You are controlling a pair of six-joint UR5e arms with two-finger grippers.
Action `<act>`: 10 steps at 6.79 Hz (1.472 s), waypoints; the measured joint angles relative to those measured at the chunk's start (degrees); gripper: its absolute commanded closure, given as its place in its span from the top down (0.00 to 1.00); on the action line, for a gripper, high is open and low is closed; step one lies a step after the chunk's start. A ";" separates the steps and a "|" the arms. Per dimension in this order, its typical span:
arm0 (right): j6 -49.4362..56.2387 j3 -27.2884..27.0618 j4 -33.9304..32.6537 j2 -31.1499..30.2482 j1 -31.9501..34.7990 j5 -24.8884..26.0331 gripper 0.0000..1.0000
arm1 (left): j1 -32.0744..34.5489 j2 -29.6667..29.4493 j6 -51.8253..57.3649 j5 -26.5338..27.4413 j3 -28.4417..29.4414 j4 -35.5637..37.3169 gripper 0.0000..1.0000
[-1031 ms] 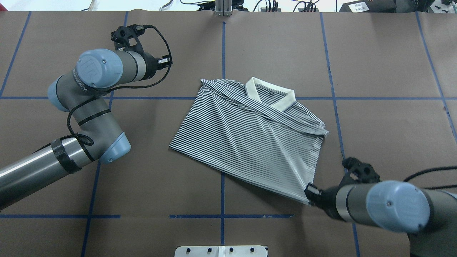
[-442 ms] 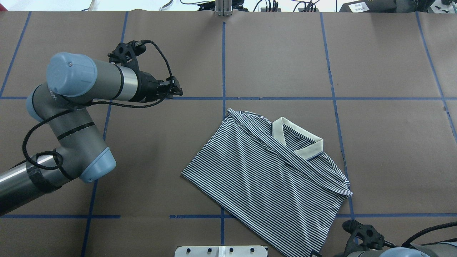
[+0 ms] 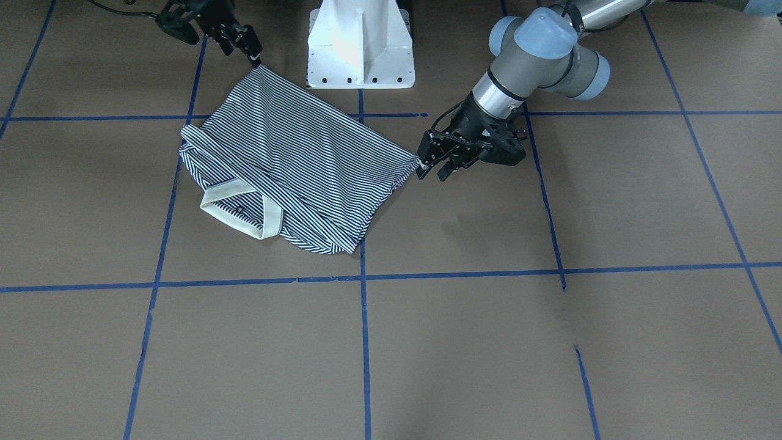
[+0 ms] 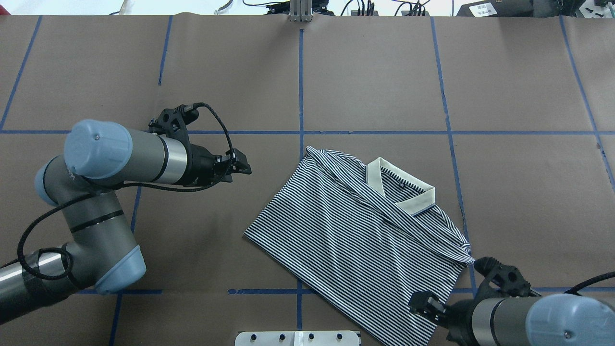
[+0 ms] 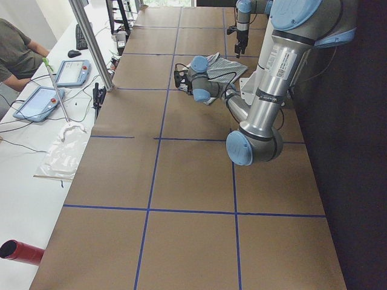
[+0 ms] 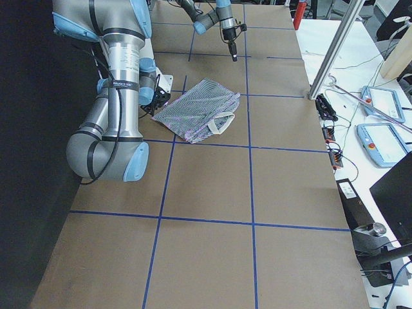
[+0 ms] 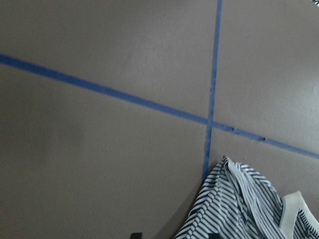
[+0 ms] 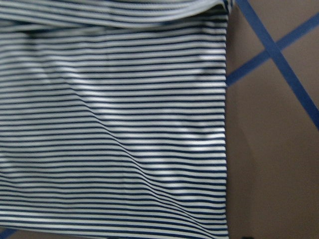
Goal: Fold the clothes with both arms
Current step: 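Bring the left gripper to the shirt's near edge while the right holds its corner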
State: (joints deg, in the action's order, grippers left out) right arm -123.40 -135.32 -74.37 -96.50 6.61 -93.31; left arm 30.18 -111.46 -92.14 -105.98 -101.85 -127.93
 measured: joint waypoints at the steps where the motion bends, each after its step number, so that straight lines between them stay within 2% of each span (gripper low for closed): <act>1: 0.43 0.15 -0.04 0.92 4.49 -0.02 1.00 | -4.12 0.52 -1.39 4.42 -0.39 3.09 0.63; 3: 2.05 1.69 -0.09 1.95 9.28 -0.03 1.00 | -9.14 0.02 -2.57 8.85 -0.53 7.97 0.63; 6: 2.62 2.47 -0.14 2.02 10.30 -0.03 1.00 | -11.17 -1.63 -3.02 9.54 -0.50 12.48 0.61; 10: 2.64 2.92 -0.16 1.84 10.52 0.03 1.00 | -11.37 -2.31 -3.02 9.59 -0.13 13.79 0.59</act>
State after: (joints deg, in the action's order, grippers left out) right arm -120.76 -132.40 -74.53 -94.66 17.13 -93.28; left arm 18.81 -113.77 -95.16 -96.39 -101.98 -114.14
